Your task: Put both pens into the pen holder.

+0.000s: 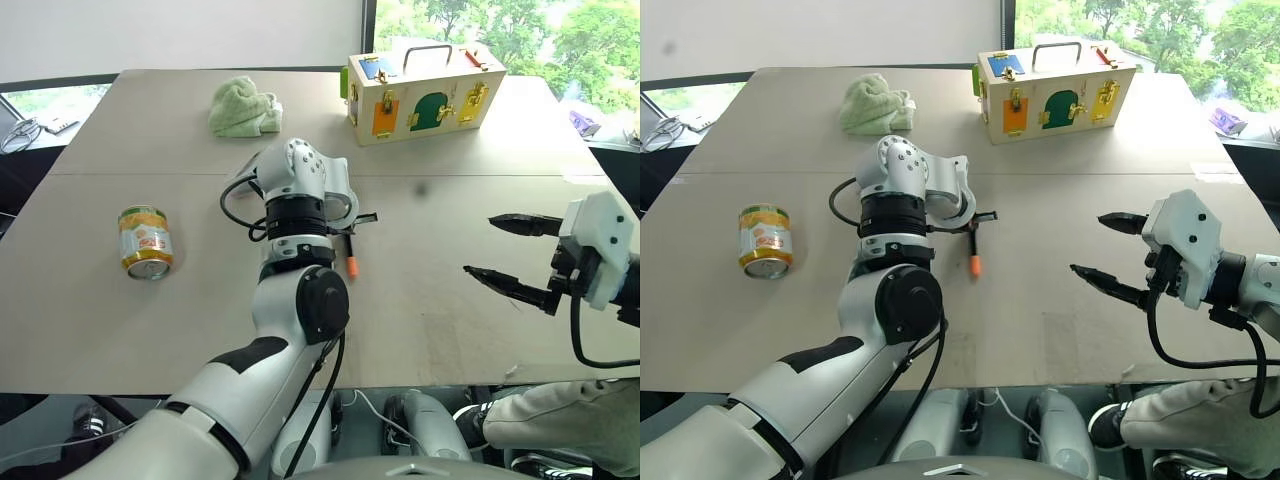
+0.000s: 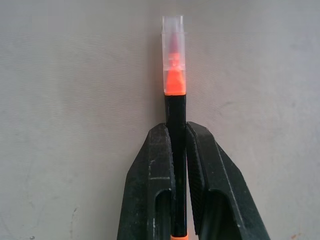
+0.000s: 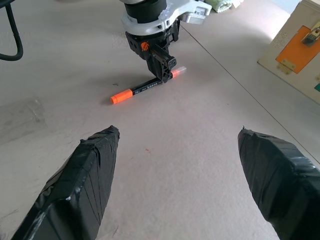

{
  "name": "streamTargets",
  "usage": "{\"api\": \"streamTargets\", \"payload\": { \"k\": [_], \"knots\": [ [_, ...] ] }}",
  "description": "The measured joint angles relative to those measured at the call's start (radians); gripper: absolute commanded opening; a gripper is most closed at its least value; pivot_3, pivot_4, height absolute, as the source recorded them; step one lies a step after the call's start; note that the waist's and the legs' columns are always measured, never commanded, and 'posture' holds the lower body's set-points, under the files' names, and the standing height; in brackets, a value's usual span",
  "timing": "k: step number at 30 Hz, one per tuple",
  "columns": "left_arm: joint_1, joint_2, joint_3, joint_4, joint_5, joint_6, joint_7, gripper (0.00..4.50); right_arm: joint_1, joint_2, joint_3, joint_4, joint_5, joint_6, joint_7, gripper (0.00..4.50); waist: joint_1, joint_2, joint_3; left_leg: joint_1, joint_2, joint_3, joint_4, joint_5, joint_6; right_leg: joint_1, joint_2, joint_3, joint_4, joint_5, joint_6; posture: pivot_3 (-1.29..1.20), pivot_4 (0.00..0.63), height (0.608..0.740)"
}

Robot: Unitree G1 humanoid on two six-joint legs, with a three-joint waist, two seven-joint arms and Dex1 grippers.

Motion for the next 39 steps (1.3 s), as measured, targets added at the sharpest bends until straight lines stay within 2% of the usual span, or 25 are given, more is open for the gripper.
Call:
{"api": "streamTargets", "payload": {
  "k": [5,7,8,9,11,14,17,20,22,27,33,39],
  "knots": [
    [0.075,0.014,-0.191,-0.061,-0.037,0.001,-0.106,0.02,-0.001,0.000,0.005,0.000,0.000,0.000,-0.003,4.06,0.000,0.001,-0.001,0.002,0.000,0.000,0.000,0.000,0.000,0.001,0.000,0.000,0.001,0.000,0.000,0.00,0.150,0.740],
    [0.115,0.049,-0.272,-0.106,-0.069,0.003,-0.165,0.02,-0.004,0.001,0.015,0.000,0.001,0.000,-0.004,4.06,-0.002,0.002,-0.001,0.002,0.000,0.000,0.000,0.000,-0.001,0.002,0.000,0.001,0.001,0.000,0.000,0.00,0.150,0.740],
    [0.212,0.128,-0.423,-0.237,-0.144,-0.017,-0.298,0.02,-0.008,0.007,0.022,-0.002,0.001,-0.002,-0.006,4.06,-0.005,0.002,-0.002,0.002,0.000,0.000,0.000,0.000,-0.001,0.002,0.000,0.001,0.001,0.000,0.000,0.00,0.150,0.740],
    [0.238,0.151,-0.455,-0.270,-0.163,-0.029,-0.341,0.02,-0.007,0.010,0.022,-0.001,0.001,-0.001,-0.007,4.06,-0.009,0.002,-0.001,0.003,0.000,0.001,0.000,0.000,-0.001,0.001,0.000,0.002,0.002,0.002,-0.003,0.00,0.150,0.740],
    [0.378,0.307,-0.661,-0.505,-0.193,-0.207,-0.533,0.02,-0.006,0.020,0.026,-0.002,0.001,-0.002,-0.014,4.06,-0.021,0.003,-0.001,0.002,0.001,0.002,-0.001,0.000,-0.002,-0.001,0.000,0.003,0.003,0.003,-0.005,0.00,0.150,0.740],
    [0.437,0.422,-0.750,-0.660,-0.186,-0.439,-0.688,0.02,-0.005,0.024,0.027,-0.001,0.001,-0.002,-0.022,4.06,-0.022,0.003,-0.001,0.002,0.001,0.001,-0.001,0.000,-0.003,-0.001,0.000,0.003,0.003,0.003,-0.006,0.00,0.150,0.740],
    [0.460,0.488,-0.735,-0.725,-0.193,-0.782,-0.872,0.02,-0.016,0.055,0.029,-0.004,0.007,-0.003,-0.037,4.06,-0.014,0.004,-0.001,0.002,0.001,0.001,0.000,0.000,-0.002,0.000,-0.001,0.003,0.000,0.003,-0.006,0.00,0.150,0.740],
    [0.458,0.572,-0.729,-0.720,-0.125,-1.112,-0.983,0.02,-0.035,0.082,0.034,-0.005,0.022,-0.003,-0.057,4.06,-0.014,0.005,-0.002,0.002,0.001,0.002,-0.001,0.001,-0.001,0.000,-0.001,0.003,0.000,0.003,-0.006,0.00,0.150,0.740],
    [0.465,0.640,-0.743,-0.664,-0.034,-1.408,-1.059,0.02,-0.073,0.113,0.039,-0.005,0.045,-0.003,-0.081,4.06,-0.014,0.005,-0.002,0.002,0.001,0.002,-0.001,0.002,0.002,0.000,0.000,0.003,0.000,0.003,-0.006,0.00,0.150,0.740],
    [0.517,0.747,-0.739,-0.463,0.091,-1.828,-1.113,0.02,-0.121,0.147,0.053,-0.009,0.080,-0.007,-0.104,4.06,-0.012,0.005,-0.002,0.002,0.001,0.002,-0.001,0.002,0.004,0.000,0.000,0.002,0.000,0.003,-0.006,0.00,0.150,0.740],
    [0.535,0.819,-0.722,-0.284,0.166,-2.081,-1.115,0.02,-0.178,0.182,0.054,-0.015,0.121,-0.037,-0.127,4.06,-0.004,0.005,-0.002,0.000,0.001,0.002,0.000,0.000,0.007,0.000,-0.001,0.001,-0.002,0.003,-0.005,0.00,0.150,0.740],
    [0.550,0.819,-0.715,-0.216,0.179,-2.134,-1.115,0.02,-0.179,0.182,0.058,-0.016,0.130,-0.046,-0.131,4.06,-0.007,0.005,-0.002,0.000,0.001,0.002,0.000,0.000,0.008,0.000,0.000,0.000,-0.003,0.003,-0.005,0.00,0.150,0.740]
  ]
}}
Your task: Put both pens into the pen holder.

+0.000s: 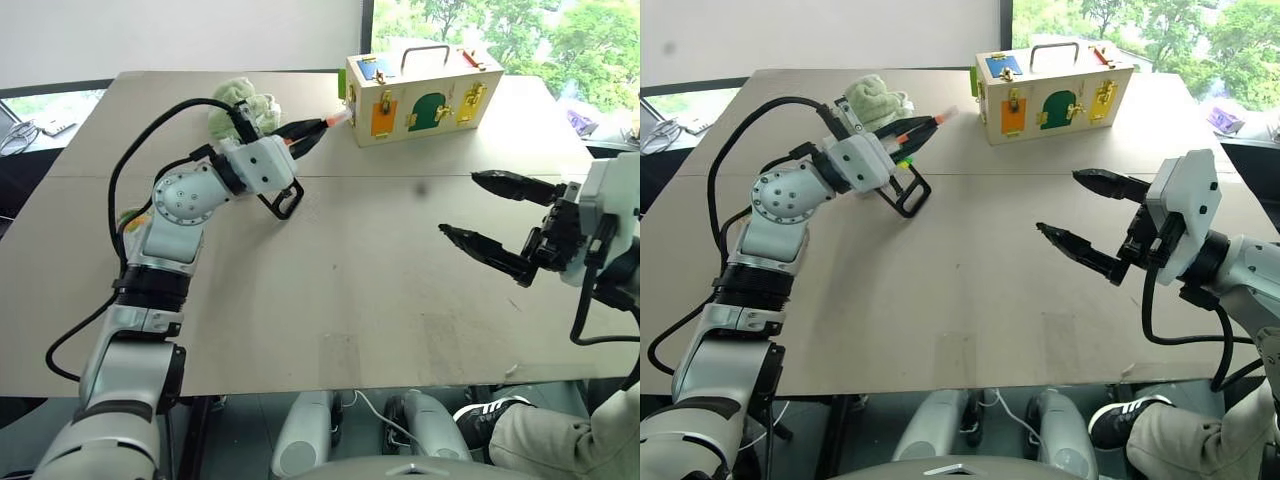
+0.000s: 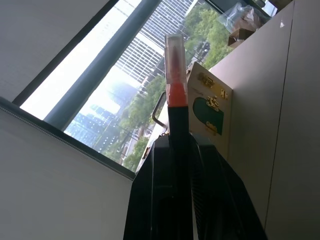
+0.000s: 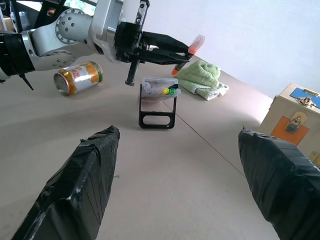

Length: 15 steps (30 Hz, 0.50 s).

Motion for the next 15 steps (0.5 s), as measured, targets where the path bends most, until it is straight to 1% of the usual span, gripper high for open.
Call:
{"api": "streamTargets", "payload": {
  "k": [5,9,12,14,15],
  "knots": [
    [0.042,0.005,0.018,0.000,0.002,0.002,0.006,0.02,-0.004,-0.004,0.000,0.000,0.007,-0.002,0.000,4.06,-0.002,0.000,0.000,0.000,0.000,0.000,0.000,0.000,0.000,0.000,0.000,0.000,0.000,0.000,0.000,0.00,0.150,0.740],
    [0.067,0.026,0.024,0.002,0.011,0.002,0.008,0.02,-0.004,-0.005,0.000,0.000,0.014,-0.005,0.000,4.06,-0.001,0.000,0.000,0.000,0.000,0.000,0.000,0.000,0.000,0.000,0.000,0.000,0.000,0.000,0.000,0.00,0.150,0.740],
    [0.080,0.033,0.030,0.036,0.030,-0.010,0.032,0.02,-0.005,-0.006,0.000,0.000,0.018,-0.012,0.001,4.06,-0.001,0.000,0.000,0.000,0.000,0.000,0.000,0.000,0.000,0.000,0.000,0.000,0.000,0.000,0.000,0.00,0.150,0.740],
    [0.084,0.034,0.031,0.080,0.038,-0.018,0.045,0.88,-0.006,-0.006,0.000,0.000,0.018,-0.015,0.002,4.06,-0.001,0.000,0.000,0.000,0.000,0.000,0.000,0.000,0.000,0.000,0.000,0.000,0.000,0.000,0.000,0.00,0.150,0.740],
    [0.084,0.034,0.031,0.093,0.039,-0.021,0.047,1.21,-0.006,-0.007,0.000,0.000,0.018,-0.016,0.003,4.06,-0.001,0.000,0.000,0.000,0.000,0.000,0.000,0.000,0.000,0.000,0.000,0.000,0.000,0.000,0.000,0.00,0.150,0.740]
  ]
}}
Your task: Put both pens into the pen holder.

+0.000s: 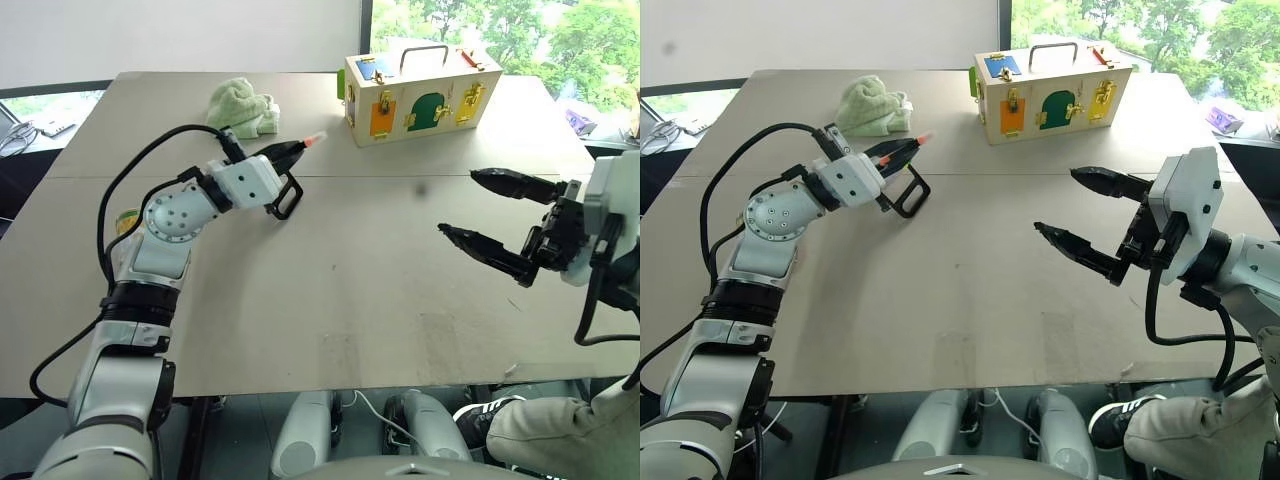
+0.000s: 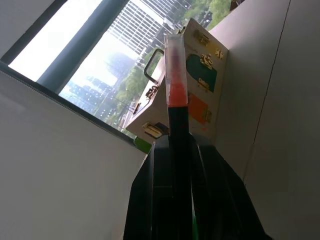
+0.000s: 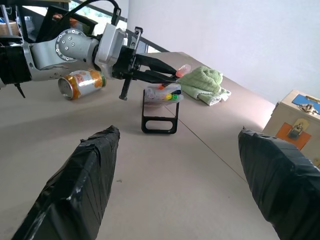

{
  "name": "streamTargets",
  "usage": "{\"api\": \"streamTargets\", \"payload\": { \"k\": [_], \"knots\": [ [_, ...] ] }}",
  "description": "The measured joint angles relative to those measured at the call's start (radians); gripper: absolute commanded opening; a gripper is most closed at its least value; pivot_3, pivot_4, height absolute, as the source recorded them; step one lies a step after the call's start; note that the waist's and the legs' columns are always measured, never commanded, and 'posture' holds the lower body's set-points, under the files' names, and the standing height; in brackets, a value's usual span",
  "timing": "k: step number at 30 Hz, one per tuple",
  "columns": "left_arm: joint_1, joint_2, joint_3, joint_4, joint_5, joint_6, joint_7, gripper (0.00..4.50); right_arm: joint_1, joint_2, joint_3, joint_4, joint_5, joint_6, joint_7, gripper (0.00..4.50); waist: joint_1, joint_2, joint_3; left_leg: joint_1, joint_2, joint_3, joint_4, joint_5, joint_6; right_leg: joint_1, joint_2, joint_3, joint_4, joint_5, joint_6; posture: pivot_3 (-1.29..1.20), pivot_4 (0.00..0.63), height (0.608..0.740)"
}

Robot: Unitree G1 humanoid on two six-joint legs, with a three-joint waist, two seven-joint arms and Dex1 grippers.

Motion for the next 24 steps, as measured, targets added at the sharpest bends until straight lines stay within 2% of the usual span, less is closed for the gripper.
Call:
{"api": "streamTargets", "payload": {
  "k": [4,6,10,12,13,16,20,24],
  "knots": [
    [0.003,0.000,0.012,0.048,-0.001,-0.023,0.007,3.06,0.000,-0.016,0.000,0.003,0.000,-0.003,0.010,4.06,0.000,0.000,0.000,0.000,0.000,0.000,0.000,0.000,0.000,0.000,0.000,0.000,0.000,0.000,0.000,0.00,0.150,0.740],
    [0.021,-0.001,0.042,0.031,-0.053,-0.015,-0.005,4.01,0.000,-0.026,0.000,0.005,0.000,-0.003,0.015,4.06,-0.001,0.000,0.000,0.000,0.000,0.000,0.000,0.000,0.000,0.000,0.000,0.000,0.000,0.000,0.000,0.00,0.150,0.740],
    [0.065,-0.024,0.072,-0.105,-0.187,0.076,-0.055,4.01,0.013,-0.039,0.000,0.008,-0.006,-0.004,0.019,4.06,-0.001,0.000,0.000,0.000,0.000,-0.001,0.000,0.000,0.000,0.000,-0.001,0.000,0.000,0.000,0.000,0.00,0.150,0.740],
    [0.124,-0.046,0.081,-0.302,-0.350,0.254,-0.074,4.01,0.030,-0.045,0.001,0.009,-0.025,-0.005,0.021,4.06,-0.002,0.000,0.000,0.000,0.000,-0.001,0.000,0.000,0.000,0.001,-0.001,0.000,-0.001,0.000,0.000,0.00,0.150,0.740],
    [0.179,-0.049,0.091,-0.445,-0.481,0.418,-0.048,4.01,0.037,-0.050,0.009,0.013,-0.050,-0.008,0.019,4.06,-0.007,0.000,0.000,0.000,0.000,-0.001,0.000,0.000,0.000,0.001,-0.001,0.000,-0.001,0.000,0.000,0.00,0.150,0.740],
    [0.343,-0.026,0.111,-0.724,-0.693,0.724,0.021,4.01,0.077,-0.058,0.029,0.032,-0.119,-0.015,0.018,4.06,-0.023,0.000,0.000,0.002,0.000,-0.002,0.000,0.000,0.000,0.003,-0.001,0.000,-0.002,-0.001,0.001,0.00,0.150,0.740],
    [0.581,0.004,0.145,-0.889,-0.786,0.988,0.127,4.01,0.167,-0.059,0.046,0.068,-0.201,-0.030,0.023,4.06,-0.027,0.003,-0.001,0.004,0.001,-0.002,-0.001,0.000,-0.001,0.004,0.001,0.000,-0.002,-0.003,0.004,0.00,0.150,0.740],
    [0.764,0.021,0.269,-0.993,-0.828,1.080,0.165,4.01,0.229,-0.066,0.059,0.103,-0.289,-0.072,0.045,4.06,-0.021,0.003,-0.002,0.004,0.001,-0.003,-0.001,-0.003,-0.005,0.005,0.000,-0.001,-0.002,-0.003,0.004,0.00,0.150,0.740]
  ]
}}
